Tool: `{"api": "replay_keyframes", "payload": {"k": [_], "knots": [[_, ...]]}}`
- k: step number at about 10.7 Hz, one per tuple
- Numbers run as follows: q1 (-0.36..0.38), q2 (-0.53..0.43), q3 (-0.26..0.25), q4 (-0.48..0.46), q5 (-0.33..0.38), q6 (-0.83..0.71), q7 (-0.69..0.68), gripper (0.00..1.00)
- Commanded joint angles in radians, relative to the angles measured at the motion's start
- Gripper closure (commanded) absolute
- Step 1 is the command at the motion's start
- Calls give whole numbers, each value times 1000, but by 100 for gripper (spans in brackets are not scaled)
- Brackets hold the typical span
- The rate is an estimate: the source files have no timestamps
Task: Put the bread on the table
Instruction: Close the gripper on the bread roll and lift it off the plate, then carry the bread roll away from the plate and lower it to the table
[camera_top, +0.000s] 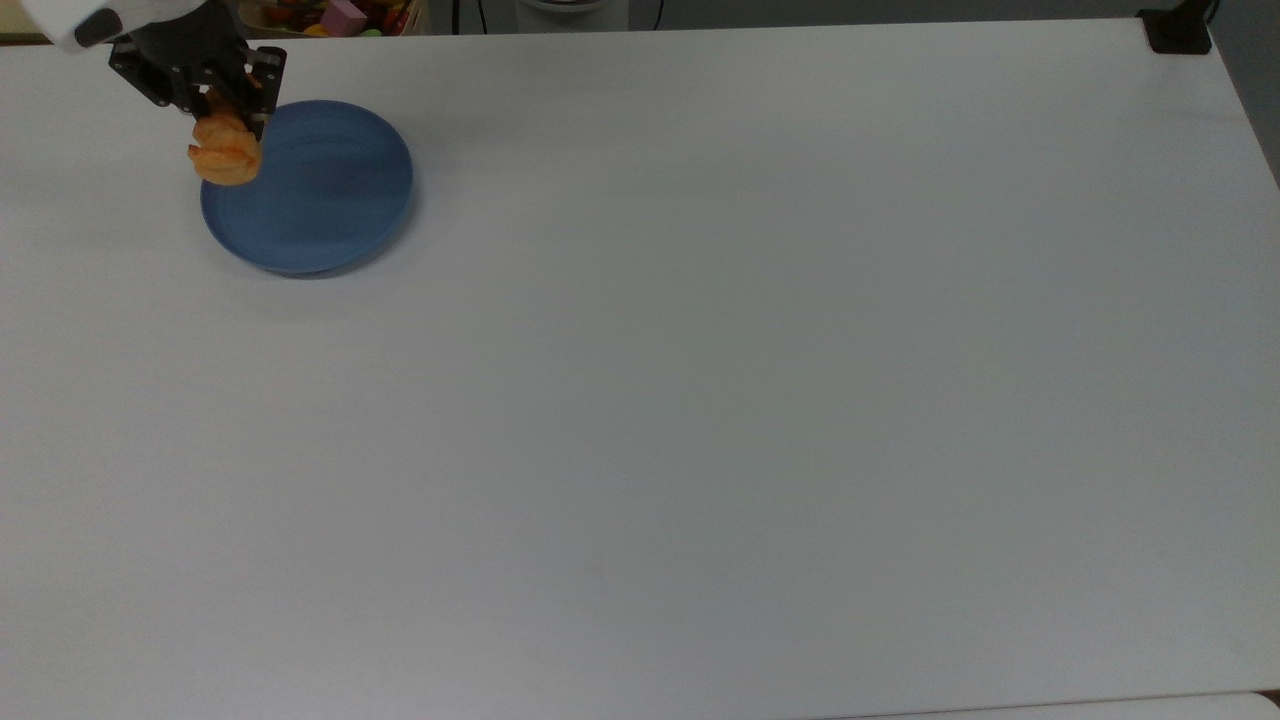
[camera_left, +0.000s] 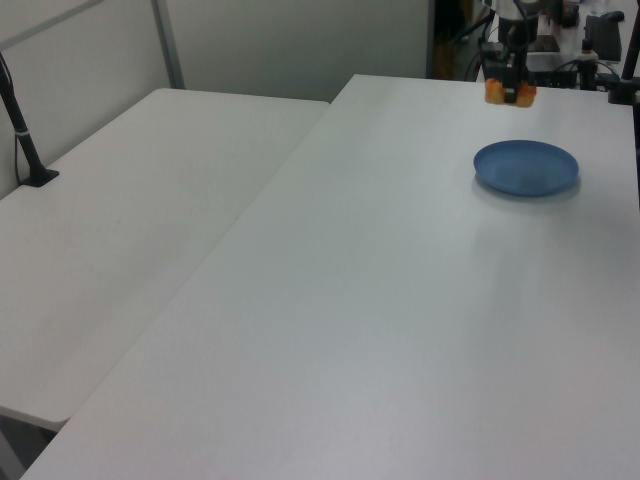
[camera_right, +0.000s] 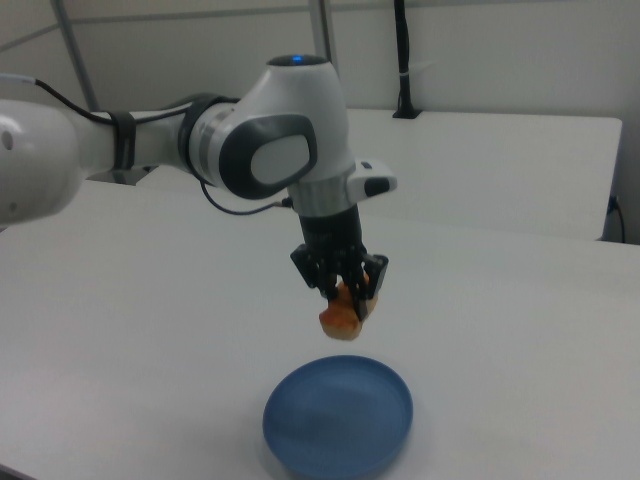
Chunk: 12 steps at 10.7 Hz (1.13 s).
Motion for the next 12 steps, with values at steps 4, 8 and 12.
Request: {"api": "replay_keyframes", "payload": {"k": [4, 8, 12], "knots": [[19, 233, -3, 310, 145, -17, 25, 59], [60, 376, 15, 380, 151, 150, 150, 58], [59, 485, 24, 380, 151, 331, 160, 57]]}}
